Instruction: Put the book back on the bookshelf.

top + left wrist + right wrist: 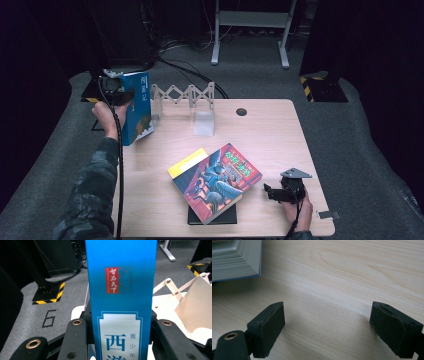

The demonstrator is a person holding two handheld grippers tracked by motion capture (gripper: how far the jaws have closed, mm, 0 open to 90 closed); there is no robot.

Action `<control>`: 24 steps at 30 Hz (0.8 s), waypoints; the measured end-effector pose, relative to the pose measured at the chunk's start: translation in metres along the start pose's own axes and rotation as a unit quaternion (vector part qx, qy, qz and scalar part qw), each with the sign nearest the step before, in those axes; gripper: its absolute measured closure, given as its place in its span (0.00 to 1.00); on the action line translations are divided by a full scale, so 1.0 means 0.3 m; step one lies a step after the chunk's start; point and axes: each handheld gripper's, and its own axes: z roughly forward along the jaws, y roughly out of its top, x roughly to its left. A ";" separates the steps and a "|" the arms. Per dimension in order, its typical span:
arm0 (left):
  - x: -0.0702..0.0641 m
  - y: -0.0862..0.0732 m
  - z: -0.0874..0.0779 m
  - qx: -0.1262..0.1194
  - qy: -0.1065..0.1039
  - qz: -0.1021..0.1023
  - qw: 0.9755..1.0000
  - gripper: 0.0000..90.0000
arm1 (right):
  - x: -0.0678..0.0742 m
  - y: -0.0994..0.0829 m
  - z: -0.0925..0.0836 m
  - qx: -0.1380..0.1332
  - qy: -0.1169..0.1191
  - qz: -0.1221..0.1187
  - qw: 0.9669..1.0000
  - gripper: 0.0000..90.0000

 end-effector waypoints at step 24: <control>0.017 -0.129 -0.173 0.022 -0.037 0.022 0.999 0.67 | 0.004 0.000 0.000 0.002 -0.002 -0.001 1.000 0.14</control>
